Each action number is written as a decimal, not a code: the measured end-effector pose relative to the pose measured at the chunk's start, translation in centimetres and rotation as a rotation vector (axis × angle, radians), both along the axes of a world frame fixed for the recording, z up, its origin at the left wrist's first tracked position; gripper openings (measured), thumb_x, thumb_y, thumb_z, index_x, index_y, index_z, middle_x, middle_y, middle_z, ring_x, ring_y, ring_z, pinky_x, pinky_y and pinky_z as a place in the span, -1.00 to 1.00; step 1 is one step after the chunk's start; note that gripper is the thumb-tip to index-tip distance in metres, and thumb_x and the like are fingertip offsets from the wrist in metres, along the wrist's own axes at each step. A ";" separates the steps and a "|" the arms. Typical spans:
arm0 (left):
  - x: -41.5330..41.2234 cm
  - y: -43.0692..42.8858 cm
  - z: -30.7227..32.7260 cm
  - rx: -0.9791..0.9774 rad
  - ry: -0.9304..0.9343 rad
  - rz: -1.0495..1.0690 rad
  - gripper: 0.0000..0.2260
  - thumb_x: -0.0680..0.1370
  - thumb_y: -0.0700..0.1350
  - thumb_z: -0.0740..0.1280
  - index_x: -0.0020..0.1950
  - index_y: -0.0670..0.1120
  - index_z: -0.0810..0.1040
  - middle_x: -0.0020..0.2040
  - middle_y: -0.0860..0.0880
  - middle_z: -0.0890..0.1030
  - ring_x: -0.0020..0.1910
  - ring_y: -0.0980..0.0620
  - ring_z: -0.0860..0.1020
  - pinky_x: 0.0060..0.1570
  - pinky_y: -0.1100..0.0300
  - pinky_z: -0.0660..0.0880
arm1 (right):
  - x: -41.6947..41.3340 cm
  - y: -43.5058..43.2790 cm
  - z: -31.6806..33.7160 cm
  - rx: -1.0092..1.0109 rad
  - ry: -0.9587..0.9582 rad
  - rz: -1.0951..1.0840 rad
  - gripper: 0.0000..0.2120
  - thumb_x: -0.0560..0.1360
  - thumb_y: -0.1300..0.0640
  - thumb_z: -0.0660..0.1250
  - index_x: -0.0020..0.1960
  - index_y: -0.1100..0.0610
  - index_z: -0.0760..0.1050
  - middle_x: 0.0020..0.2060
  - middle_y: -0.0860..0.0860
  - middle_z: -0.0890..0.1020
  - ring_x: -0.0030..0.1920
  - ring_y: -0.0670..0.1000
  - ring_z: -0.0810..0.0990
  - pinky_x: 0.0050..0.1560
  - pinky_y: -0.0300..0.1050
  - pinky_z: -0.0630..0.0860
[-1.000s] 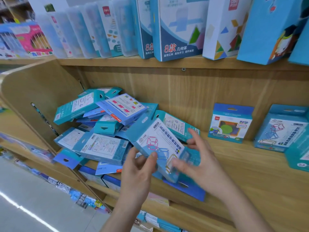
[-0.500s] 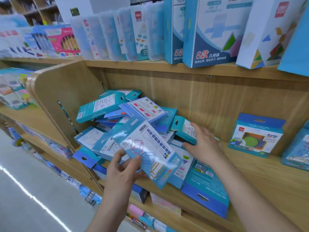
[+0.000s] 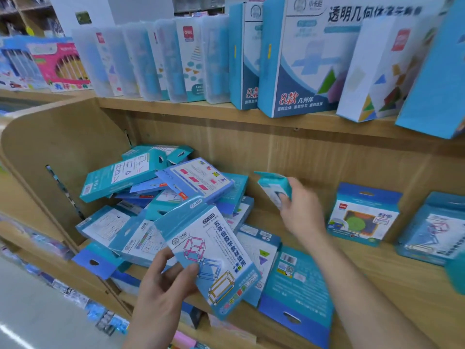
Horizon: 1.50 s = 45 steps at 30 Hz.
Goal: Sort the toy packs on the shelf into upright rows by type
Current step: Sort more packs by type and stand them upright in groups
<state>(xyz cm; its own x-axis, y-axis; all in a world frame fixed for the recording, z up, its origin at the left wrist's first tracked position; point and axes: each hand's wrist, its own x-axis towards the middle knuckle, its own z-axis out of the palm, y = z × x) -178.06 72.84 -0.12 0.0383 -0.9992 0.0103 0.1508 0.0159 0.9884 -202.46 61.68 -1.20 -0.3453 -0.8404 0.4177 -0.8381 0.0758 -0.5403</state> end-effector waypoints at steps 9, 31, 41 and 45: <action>-1.5 -1.4 -0.7 0.011 0.071 -0.024 -0.80 0.36 -0.13 0.42 -0.05 0.06 0.63 -0.15 -0.07 0.71 -0.19 -0.04 0.66 -0.29 0.18 0.61 | -3.9 5.7 4.1 -0.095 -1.212 0.251 -0.80 0.52 0.26 0.30 0.14 0.18 0.53 -0.08 0.10 0.68 -0.18 0.05 0.65 -0.15 -0.04 0.53; -4.9 -6.6 -0.6 -0.066 -0.861 -0.292 -0.64 0.60 0.13 0.17 0.35 0.05 0.44 -0.06 0.01 0.64 0.02 0.00 0.58 -0.01 0.11 0.45 | -3.6 11.4 1.5 -0.027 -1.132 0.173 -0.81 0.52 0.25 0.30 0.11 0.09 0.55 -0.16 0.06 0.72 -0.22 0.02 0.70 -0.32 -0.16 0.60; -4.9 -5.5 -3.7 -0.729 -1.332 -0.300 -0.70 0.53 0.16 0.13 0.09 0.15 0.61 0.05 0.05 0.59 0.01 -0.03 0.53 -0.25 0.06 0.55 | -2.4 13.6 0.1 -0.036 -1.239 0.150 -0.78 0.52 0.23 0.30 0.16 0.11 0.52 -0.10 0.08 0.72 -0.17 0.05 0.70 -0.37 -0.20 0.56; -4.5 -4.5 -4.1 -0.626 -1.463 -0.293 -0.49 0.45 0.34 0.06 0.23 0.15 0.54 0.24 0.11 0.53 0.18 -0.03 0.47 -0.02 -0.04 0.55 | -1.9 14.3 0.0 -0.094 -1.333 0.113 -0.78 0.54 0.23 0.28 0.18 0.14 0.52 -0.04 0.14 0.70 -0.09 0.13 0.69 -0.18 -0.01 0.64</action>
